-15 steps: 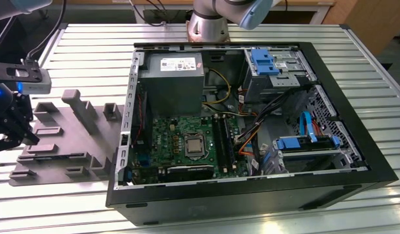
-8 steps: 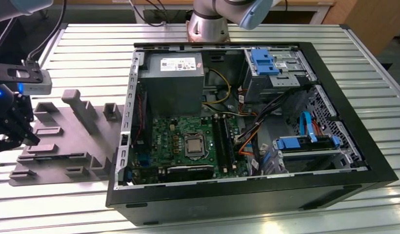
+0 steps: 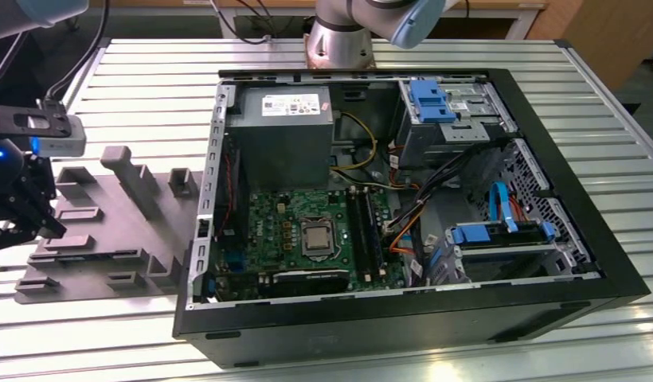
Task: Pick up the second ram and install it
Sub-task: 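Pick up the second ram and move it above second insertion slot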
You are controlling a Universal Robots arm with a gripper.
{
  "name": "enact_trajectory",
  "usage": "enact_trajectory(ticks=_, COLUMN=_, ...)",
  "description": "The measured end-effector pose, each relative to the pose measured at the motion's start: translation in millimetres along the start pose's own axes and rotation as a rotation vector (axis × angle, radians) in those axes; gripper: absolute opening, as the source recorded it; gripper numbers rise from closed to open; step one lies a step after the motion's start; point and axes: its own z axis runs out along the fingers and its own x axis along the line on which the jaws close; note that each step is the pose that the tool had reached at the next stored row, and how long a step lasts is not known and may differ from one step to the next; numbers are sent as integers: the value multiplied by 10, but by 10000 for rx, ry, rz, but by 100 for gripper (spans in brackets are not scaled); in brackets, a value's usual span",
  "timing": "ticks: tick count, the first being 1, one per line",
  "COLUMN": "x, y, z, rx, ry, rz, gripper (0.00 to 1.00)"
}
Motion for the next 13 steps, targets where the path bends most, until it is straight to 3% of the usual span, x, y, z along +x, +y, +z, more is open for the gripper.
enact_trajectory(ticks=13, x=1, y=-1, z=34, rx=0, ry=0, rz=0, gripper=11)
